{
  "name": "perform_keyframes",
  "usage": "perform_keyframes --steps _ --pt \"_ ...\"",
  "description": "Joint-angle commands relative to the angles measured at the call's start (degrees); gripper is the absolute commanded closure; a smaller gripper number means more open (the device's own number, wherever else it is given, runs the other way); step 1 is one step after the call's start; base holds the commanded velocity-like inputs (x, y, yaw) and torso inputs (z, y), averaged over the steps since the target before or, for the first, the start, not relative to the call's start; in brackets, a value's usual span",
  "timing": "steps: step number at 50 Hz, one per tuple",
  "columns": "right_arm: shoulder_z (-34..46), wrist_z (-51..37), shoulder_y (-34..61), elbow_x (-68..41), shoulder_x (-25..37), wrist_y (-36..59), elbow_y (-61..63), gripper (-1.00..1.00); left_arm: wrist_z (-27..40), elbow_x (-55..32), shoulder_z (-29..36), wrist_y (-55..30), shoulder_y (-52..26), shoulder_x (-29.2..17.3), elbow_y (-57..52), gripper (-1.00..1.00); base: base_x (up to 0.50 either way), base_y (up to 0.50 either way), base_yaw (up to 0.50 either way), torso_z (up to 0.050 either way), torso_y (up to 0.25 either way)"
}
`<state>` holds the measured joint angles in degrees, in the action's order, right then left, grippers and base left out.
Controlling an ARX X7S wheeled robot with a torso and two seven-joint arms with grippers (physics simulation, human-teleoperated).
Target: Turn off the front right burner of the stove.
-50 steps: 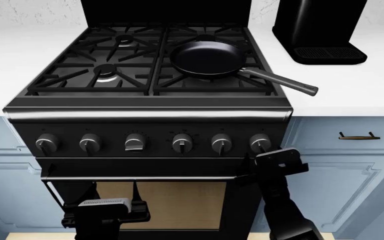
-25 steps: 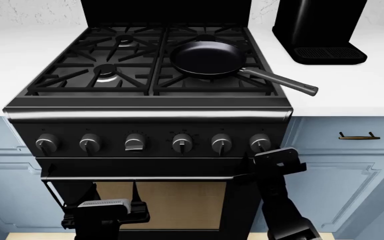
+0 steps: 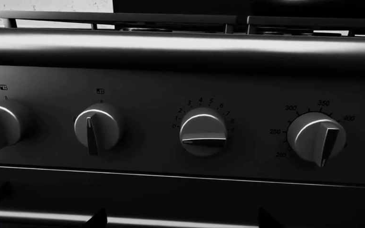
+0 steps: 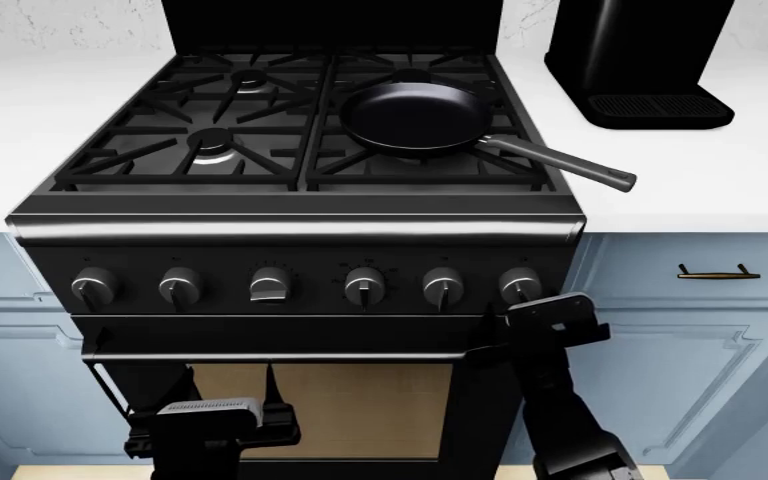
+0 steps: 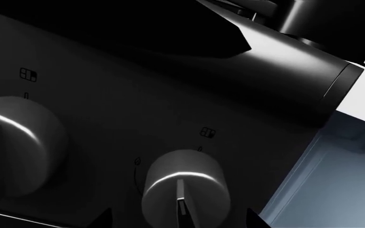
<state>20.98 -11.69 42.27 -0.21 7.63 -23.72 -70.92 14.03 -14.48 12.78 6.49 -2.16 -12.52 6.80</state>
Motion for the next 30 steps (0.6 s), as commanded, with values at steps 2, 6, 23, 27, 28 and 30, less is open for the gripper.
perform_keyframes --steps 2,6,23,27,28,30 --pt "0.26 0.28 1.47 -0.05 -0.58 -2.14 -3.88 -1.0 0.24 -0.11 0.25 0.49 -0.37 0.07 1.01 -1.0 0.0 0.0 0.0 0.0 0.0" --pt "0.34 0.53 1.6 -0.11 -0.58 -2.03 -3.89 1.0 0.38 -0.19 0.25 0.54 -0.5 0.05 1.26 -1.0 0.0 0.0 0.0 0.0 0.0" --pt "0.24 0.37 1.57 -0.42 -0.41 -2.17 -3.66 1.0 0.75 -0.42 0.6 0.65 -0.79 -0.15 1.37 -1.0 0.0 0.0 0.0 0.0 0.0" --pt "0.15 0.43 1.46 -0.55 -0.41 -2.54 -3.83 1.0 0.83 -0.41 0.77 0.5 -0.92 -0.22 1.2 -1.0 0.0 0.0 0.0 0.0 0.0" --pt "0.11 0.51 1.44 -0.62 -0.42 -2.53 -3.81 1.0 0.91 -0.41 0.8 0.42 -0.82 -0.27 1.0 -1.0 0.0 0.0 0.0 0.0 0.0" --pt "0.07 0.55 1.45 -0.66 -0.44 -2.4 -3.75 1.0 1.0 -0.48 0.81 0.28 -0.8 -0.33 0.88 -1.0 0.0 0.0 0.0 0.0 0.0"
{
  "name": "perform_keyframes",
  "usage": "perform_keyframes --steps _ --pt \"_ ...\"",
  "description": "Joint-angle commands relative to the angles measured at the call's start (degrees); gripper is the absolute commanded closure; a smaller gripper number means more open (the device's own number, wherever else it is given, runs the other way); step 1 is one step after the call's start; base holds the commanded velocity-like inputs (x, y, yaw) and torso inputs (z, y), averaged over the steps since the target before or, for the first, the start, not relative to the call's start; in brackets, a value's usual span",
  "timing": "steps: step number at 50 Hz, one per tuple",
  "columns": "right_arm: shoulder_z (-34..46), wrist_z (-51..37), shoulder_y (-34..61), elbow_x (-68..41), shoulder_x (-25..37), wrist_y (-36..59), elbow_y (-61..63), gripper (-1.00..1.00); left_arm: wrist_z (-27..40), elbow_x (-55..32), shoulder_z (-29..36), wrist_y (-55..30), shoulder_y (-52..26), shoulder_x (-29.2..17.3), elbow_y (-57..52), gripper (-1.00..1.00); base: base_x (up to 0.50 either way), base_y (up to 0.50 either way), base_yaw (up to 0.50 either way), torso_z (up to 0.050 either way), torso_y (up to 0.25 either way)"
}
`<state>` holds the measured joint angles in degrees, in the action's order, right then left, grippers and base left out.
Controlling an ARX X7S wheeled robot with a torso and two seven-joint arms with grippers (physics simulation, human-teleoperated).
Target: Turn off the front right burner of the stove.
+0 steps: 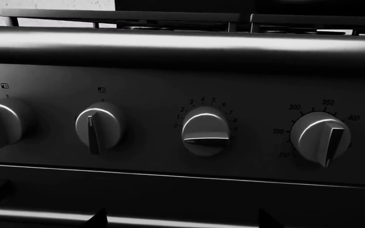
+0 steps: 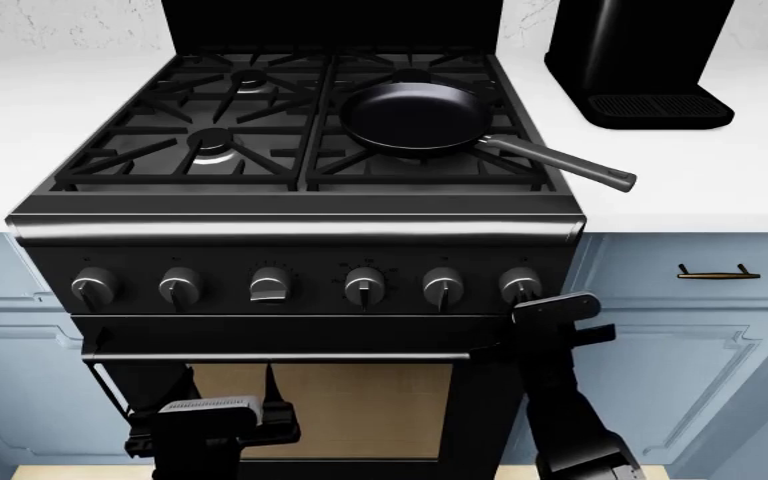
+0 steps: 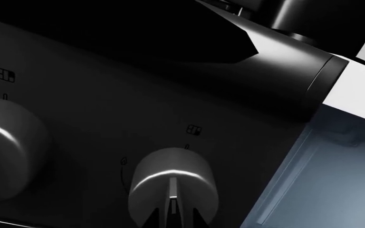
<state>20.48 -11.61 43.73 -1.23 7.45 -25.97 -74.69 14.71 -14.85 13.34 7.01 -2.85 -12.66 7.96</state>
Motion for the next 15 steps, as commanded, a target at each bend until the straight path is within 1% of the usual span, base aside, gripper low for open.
perform_keyframes --steps 1,5,9,14,15 --pt "0.57 0.46 -0.02 0.35 -0.26 -0.15 0.01 1.0 0.33 -0.14 0.26 -0.23 -0.11 -0.22 -0.28 -1.0 0.0 0.0 0.0 0.0 0.0" --pt "0.25 0.76 -0.09 -0.06 -0.36 -0.35 0.04 1.0 0.32 -0.25 0.34 -0.21 -0.25 -0.28 -0.17 -1.0 0.0 0.0 0.0 0.0 0.0" --pt "-2.73 2.65 -1.12 -3.86 -0.85 -0.95 1.76 1.0 0.35 -0.43 0.35 -0.31 -0.39 -0.36 -0.03 -1.0 0.0 0.0 0.0 0.0 0.0" --pt "-6.46 4.26 -6.11 -10.13 -0.07 7.45 16.51 1.0 0.22 -0.62 0.4 -0.51 -1.19 -0.45 0.6 -1.0 0.0 0.0 0.0 0.0 0.0" --pt "-6.76 4.12 -6.58 -10.58 0.01 7.84 17.72 1.0 0.22 -0.65 0.4 -0.52 -1.29 -0.46 0.69 -1.0 0.0 0.0 0.0 0.0 0.0"
